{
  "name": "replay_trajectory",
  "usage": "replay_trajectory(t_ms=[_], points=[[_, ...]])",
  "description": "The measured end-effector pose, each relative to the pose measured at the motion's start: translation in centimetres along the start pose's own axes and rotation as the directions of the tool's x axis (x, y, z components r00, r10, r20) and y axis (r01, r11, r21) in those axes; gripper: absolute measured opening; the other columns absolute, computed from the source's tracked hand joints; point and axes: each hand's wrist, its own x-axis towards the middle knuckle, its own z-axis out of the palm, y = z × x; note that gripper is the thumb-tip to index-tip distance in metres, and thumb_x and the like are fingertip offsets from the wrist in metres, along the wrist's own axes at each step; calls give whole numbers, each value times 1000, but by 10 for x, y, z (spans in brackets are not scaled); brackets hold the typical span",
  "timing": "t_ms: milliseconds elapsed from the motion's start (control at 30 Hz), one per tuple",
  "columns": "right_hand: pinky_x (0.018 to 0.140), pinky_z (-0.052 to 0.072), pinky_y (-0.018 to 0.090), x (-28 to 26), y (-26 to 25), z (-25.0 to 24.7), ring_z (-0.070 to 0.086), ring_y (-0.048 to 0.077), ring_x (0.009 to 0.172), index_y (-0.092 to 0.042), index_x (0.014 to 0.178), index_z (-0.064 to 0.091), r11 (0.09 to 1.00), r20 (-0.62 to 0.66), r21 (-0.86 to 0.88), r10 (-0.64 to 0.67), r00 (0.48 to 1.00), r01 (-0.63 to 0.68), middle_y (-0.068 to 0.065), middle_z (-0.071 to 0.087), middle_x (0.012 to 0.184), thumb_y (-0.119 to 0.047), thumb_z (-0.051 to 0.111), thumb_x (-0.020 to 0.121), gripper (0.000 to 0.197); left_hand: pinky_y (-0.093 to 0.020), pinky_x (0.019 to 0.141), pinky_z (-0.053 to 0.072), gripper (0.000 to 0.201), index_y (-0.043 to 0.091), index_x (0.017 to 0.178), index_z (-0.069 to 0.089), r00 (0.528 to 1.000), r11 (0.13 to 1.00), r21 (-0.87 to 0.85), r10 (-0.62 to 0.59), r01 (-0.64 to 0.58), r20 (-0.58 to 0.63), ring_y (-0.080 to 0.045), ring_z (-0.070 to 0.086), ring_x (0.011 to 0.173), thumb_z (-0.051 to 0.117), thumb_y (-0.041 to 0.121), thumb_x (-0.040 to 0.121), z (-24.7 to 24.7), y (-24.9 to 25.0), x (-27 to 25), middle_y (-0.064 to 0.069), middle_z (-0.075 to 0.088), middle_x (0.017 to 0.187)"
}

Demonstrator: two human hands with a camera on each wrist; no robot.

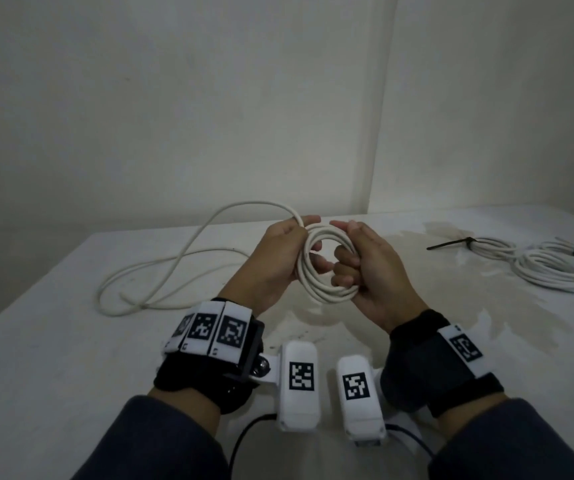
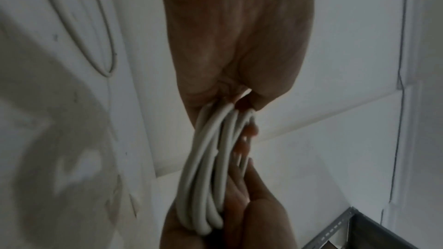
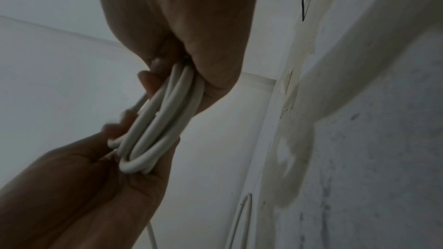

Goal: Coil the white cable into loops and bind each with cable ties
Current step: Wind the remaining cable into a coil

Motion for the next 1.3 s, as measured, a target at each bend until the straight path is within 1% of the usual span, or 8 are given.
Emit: replay_trajectory(t_ms=[100, 233, 367, 500, 767, 867, 1033, 1300], points=[[36, 30, 18, -2, -1, 2, 23, 6, 33, -12, 91, 53, 999, 100, 28, 38, 994, -41, -2, 33, 49, -26, 49, 97, 16, -17, 39, 37, 30, -2, 120, 55, 997, 1000, 4, -10, 11, -71, -7, 41, 35, 36, 9, 100, -1, -1, 4, -3, 45, 67], [40, 39, 22, -4, 4, 5, 28, 7, 35, -12, 95, 49, 989, 122, -150, 0, 993, 18, -3, 36, 48, 3, 47, 95, 15, -16, 37, 30, 32, 3, 105, 61, 996, 993, 110, -29, 38, -86, -8, 34, 39, 34, 21, 102, -6, 0, 3, -1, 41, 65], [42, 37, 25, -3, 1, 0, 26, 10, 38, -15, 87, 45, 981, 147, -193, 35, 989, -6, -1, 34, 49, 7, 43, 94, 23, -23, 47, 42, 48, 7, 91, 55, 999, 876, 482, 11, 8, -37, -12, 44, 46, 40, 52, 96, -1, 3, -4, -1, 45, 68], [47, 38, 26, -4, -1, 0, 23, 12, 40, -15, 85, 43, 978, 209, -207, 27, 978, 17, -2, 32, 48, 17, 37, 87, 32, -36, 59, 53, 49, 4, 86, 50, 998, 742, 668, 10, -53, 68, -13, 49, 49, 56, 53, 88, -9, 12, -5, -2, 43, 68], [70, 53, 38, -9, -1, -7, 44, 18, 51, -29, 134, 47, 909, 374, -388, 2, 928, 154, 1, 44, 56, 16, 42, 88, 64, -24, 53, 36, 42, 5, 90, 60, 970, 486, 840, 90, -240, 225, -9, 47, 58, 51, 45, 94, -12, 18, -6, 1, 54, 72], [73, 54, 37, -8, -2, -6, 61, 24, 61, -25, 126, 55, 842, 344, -481, -75, 936, 244, 4, 62, 65, 12, 56, 86, 55, -19, 53, 30, 37, 11, 86, 64, 961, 446, 852, 128, -276, 244, -6, 49, 61, 56, 47, 90, -17, 19, -5, 4, 56, 70], [81, 52, 41, -2, 2, -8, 61, 19, 95, -36, 71, 56, 514, 247, -764, -326, 913, 390, 5, 57, 94, -19, 79, 69, 29, -21, 49, 29, 43, 16, 60, 45, 934, 392, 857, 257, -336, 249, -7, 39, 51, 65, 47, 84, -20, 23, -7, 3, 44, 57], [69, 58, 46, -8, -8, -5, 71, 37, 70, -7, 67, 47, 776, 265, -527, -236, 935, 346, 18, 67, 78, 15, 73, 70, 34, -20, 47, 29, 43, 20, 56, 45, 923, 475, 796, 270, -376, 274, -5, 40, 47, 69, 46, 80, -19, 25, -6, 6, 44, 51]])
